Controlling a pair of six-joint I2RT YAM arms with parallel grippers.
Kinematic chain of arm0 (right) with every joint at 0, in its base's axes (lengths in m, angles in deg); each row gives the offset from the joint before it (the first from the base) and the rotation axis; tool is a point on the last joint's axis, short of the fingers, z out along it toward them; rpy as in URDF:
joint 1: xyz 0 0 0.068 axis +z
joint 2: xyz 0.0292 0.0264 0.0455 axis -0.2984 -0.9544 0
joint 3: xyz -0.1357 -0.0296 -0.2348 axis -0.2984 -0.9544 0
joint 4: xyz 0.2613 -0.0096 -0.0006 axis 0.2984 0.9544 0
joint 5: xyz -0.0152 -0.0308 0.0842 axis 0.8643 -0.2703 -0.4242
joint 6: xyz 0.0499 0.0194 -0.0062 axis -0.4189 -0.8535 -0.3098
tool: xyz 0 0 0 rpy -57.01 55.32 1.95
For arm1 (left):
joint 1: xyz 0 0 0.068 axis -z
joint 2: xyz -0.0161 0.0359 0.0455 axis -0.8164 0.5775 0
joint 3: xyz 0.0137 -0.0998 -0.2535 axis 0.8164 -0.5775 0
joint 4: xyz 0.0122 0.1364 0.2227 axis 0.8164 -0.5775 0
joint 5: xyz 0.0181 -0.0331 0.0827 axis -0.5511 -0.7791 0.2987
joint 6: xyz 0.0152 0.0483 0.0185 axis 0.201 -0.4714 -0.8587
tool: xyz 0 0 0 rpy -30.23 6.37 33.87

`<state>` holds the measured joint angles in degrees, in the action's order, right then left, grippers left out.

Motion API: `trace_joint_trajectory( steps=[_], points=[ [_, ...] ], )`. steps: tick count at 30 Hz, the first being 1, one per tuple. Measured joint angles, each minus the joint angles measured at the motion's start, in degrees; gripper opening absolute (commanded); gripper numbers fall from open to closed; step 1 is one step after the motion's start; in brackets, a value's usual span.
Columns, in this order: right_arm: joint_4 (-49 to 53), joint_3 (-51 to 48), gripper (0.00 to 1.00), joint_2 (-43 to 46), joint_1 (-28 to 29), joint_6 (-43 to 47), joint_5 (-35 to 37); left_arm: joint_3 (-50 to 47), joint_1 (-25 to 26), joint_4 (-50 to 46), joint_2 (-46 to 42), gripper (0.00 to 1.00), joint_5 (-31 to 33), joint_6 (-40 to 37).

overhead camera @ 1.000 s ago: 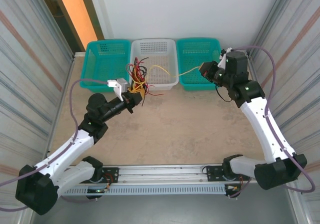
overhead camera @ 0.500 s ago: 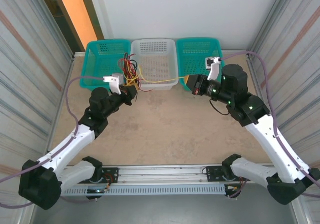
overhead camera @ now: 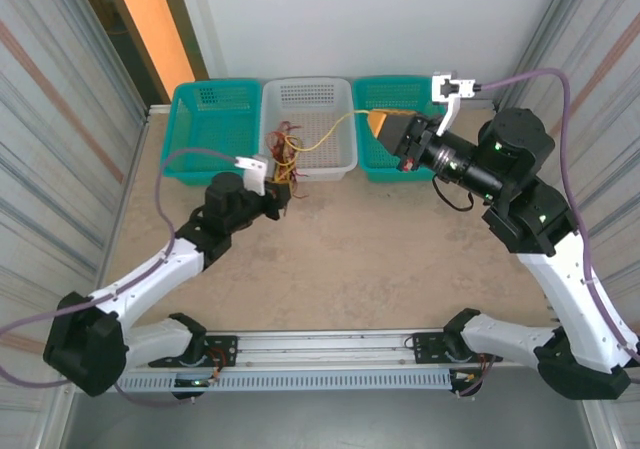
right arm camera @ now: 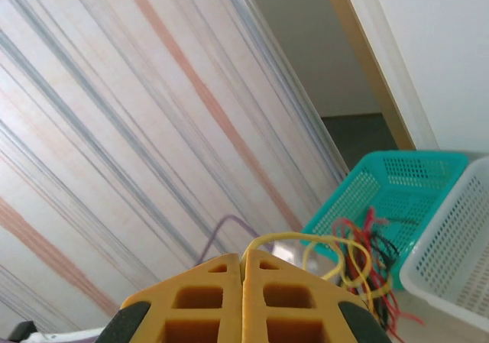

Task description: Untangle the cables

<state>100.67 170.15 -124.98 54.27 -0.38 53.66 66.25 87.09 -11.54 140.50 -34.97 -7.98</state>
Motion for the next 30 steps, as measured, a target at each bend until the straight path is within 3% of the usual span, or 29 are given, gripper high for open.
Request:
trace_joint_trajectory(
  steps=[6,14,23,30],
  points=[
    [-0.1,7.4,0.00,-5.8,-3.1,-0.2,-0.4,0.9,6.0,-1.0,6.1,0.00,0.9,-3.7],
    [-0.1,17.6,0.00,-13.6,-12.7,-3.2,-2.2,2.2,15.8,-2.0,8.4,0.00,2.6,-10.4],
    [-0.6,22.4,0.00,-20.0,-21.0,-7.5,-5.2,3.8,20.3,-5.0,8.4,0.00,-0.2,-16.1],
    [-0.2,22.2,0.00,-23.8,-26.4,-9.6,-6.2,4.0,20.9,-7.6,7.6,0.00,-2.4,-18.2]
  ],
)
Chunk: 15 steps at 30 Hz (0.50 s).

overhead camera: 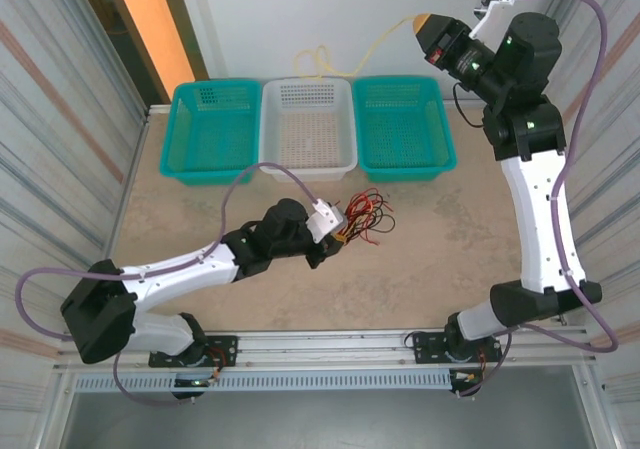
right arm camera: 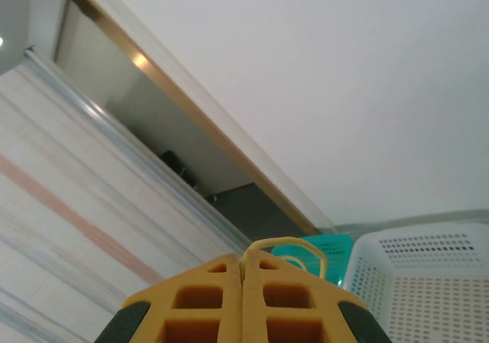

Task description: Untangle the cables

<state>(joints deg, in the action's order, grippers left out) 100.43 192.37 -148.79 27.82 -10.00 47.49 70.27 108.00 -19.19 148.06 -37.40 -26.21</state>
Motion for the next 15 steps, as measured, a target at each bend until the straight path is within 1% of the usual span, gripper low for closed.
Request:
trace_joint_trajectory(
  steps=[3,8,11,15],
  points=[
    [0.3,-3.4,0.00,0.2,-0.8,0.0,0.4,0.0,-1.4,-0.3,-2.1,0.00,-0.6,0.5],
    [1.1,-13.0,0.00,3.2,-2.3,0.1,1.9,0.0,-6.2,-0.8,-5.7,0.00,-1.4,2.9],
    [1.7,-19.4,0.00,7.2,-3.8,0.2,3.1,0.0,-7.8,-3.1,-7.5,0.00,-0.8,3.5],
    [3.4,-24.9,0.00,14.8,-6.1,0.7,4.9,0.2,-8.8,-10.0,-9.5,0.00,1.2,4.0]
  ],
)
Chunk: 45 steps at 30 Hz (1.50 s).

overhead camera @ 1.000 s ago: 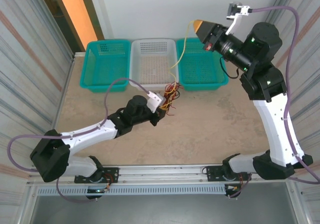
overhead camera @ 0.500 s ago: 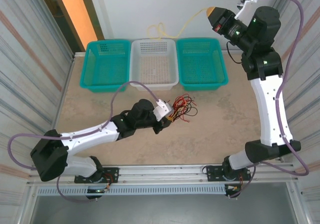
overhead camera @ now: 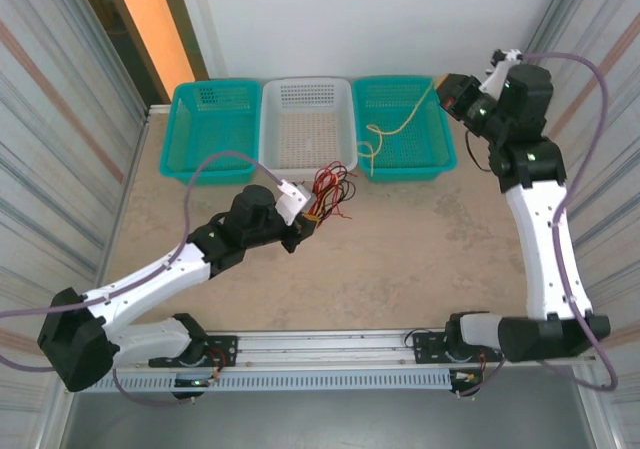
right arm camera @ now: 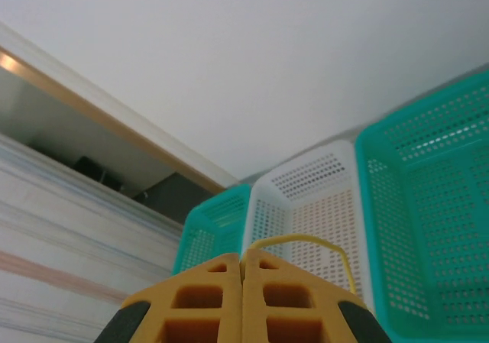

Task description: Untangle the cables

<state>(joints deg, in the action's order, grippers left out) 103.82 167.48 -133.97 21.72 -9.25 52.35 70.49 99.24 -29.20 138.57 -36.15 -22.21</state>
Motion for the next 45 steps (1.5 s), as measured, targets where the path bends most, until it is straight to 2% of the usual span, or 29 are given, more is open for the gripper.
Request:
trace_joint_trajectory(
  steps=[6,10,11,12,14,15,18,21,25,29,33,37,41,45],
  points=[
    [2.4,-1.4,0.00,10.6,-1.3,2.7,3.3,0.0,-0.2,-8.2,-0.6,0.00,1.7,1.8],
    [3.5,-2.3,0.00,14.6,-1.4,3.3,4.6,0.0,-0.2,-9.0,1.1,0.00,1.8,3.6],
    [3.7,-2.7,0.00,15.2,-1.4,3.4,4.6,0.0,-0.2,-9.0,2.0,0.07,1.8,3.9],
    [3.9,-3.2,0.00,15.8,-1.4,3.5,4.6,0.2,-0.2,-9.1,3.1,0.24,1.8,4.2],
    [4.6,-4.4,0.00,16.7,-1.4,3.5,4.6,1.2,0.4,-9.6,5.5,0.67,1.9,4.6],
    [4.9,-5.2,0.00,17.0,-1.4,3.5,4.6,2.2,1.0,-10.3,6.7,0.98,1.8,4.7],
    [5.7,-7.7,0.00,17.8,-1.4,3.5,4.5,4.9,3.5,-11.2,7.6,0.99,1.8,4.4],
    [6.3,-10.0,0.00,18.4,-1.4,3.5,3.7,6.4,3.8,-12.8,5.0,0.99,1.8,4.4],
    [6.4,-13.2,0.00,19.3,-1.2,3.4,0.4,9.3,-1.1,-18.1,-1.6,0.99,2.9,4.0],
    [6.3,-15.3,0.00,19.6,2.1,3.5,-2.2,12.1,-7.6,-21.2,-9.4,0.99,2.3,2.8],
    [5.9,-15.7,0.00,19.1,8.3,3.5,-3.5,15.8,-10.0,-22.1,-12.3,0.99,-3.0,0.7],
    [4.2,-15.6,0.00,17.4,16.9,4.3,-2.1,19.0,-10.0,-20.8,-9.1,0.95,-10.7,1.5],
    [3.5,-14.9,0.00,13.2,25.1,5.7,1.2,19.6,-10.0,-15.8,-3.7,0.95,-19.3,6.3],
    [2.8,-13.3,0.00,8.7,28.1,6.3,3.2,18.3,-10.0,-9.7,-2.1,0.91,-26.8,12.8]
  ],
)
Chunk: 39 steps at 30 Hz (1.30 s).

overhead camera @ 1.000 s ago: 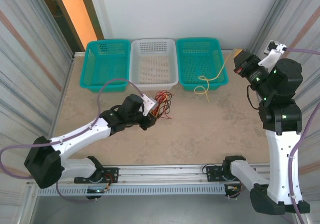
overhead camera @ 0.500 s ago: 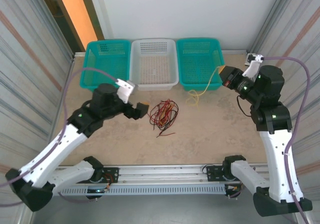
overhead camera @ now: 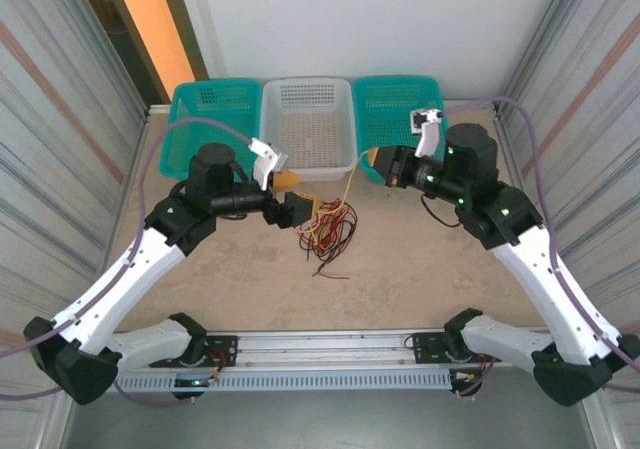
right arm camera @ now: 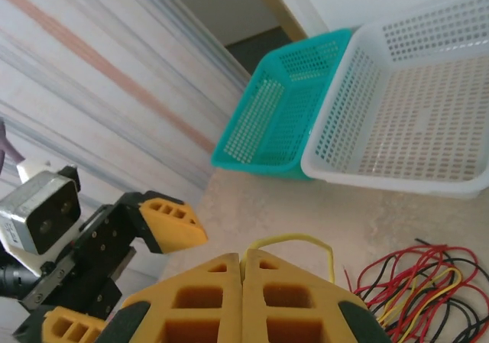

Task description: Untangle the cables

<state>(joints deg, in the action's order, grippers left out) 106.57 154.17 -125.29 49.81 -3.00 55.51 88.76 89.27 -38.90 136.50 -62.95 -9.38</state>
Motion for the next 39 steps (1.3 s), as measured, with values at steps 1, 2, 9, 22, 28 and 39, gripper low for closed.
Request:
trace_joint_trajectory(
  steps=[1,2,9,22,28,39],
  points=[
    [-0.1,0.5,0.00,-1.0,0.5,0.1,0.5,-0.1,0.0,1.1,0.0,0.90,-1.4,1.5],
    [-0.3,1.1,0.00,-1.8,0.9,0.5,1.0,-0.1,0.0,1.8,0.0,0.89,-2.6,2.8],
    [-1.1,5.5,0.00,-5.0,2.6,2.2,4.5,-4.0,0.0,5.4,-0.7,0.88,-5.6,11.2],
    [-3.6,7.8,0.00,-7.4,3.9,2.6,6.8,-11.3,-0.1,12.3,-0.4,0.87,-1.4,29.7],
    [-4.2,7.8,0.00,-7.5,5.3,2.6,7.2,-12.3,-2.8,16.2,0.2,0.59,1.7,36.6],
    [-5.2,7.8,0.00,-7.5,5.8,2.7,7.7,-14.0,-3.7,19.0,2.8,0.77,2.5,42.0]
  ],
)
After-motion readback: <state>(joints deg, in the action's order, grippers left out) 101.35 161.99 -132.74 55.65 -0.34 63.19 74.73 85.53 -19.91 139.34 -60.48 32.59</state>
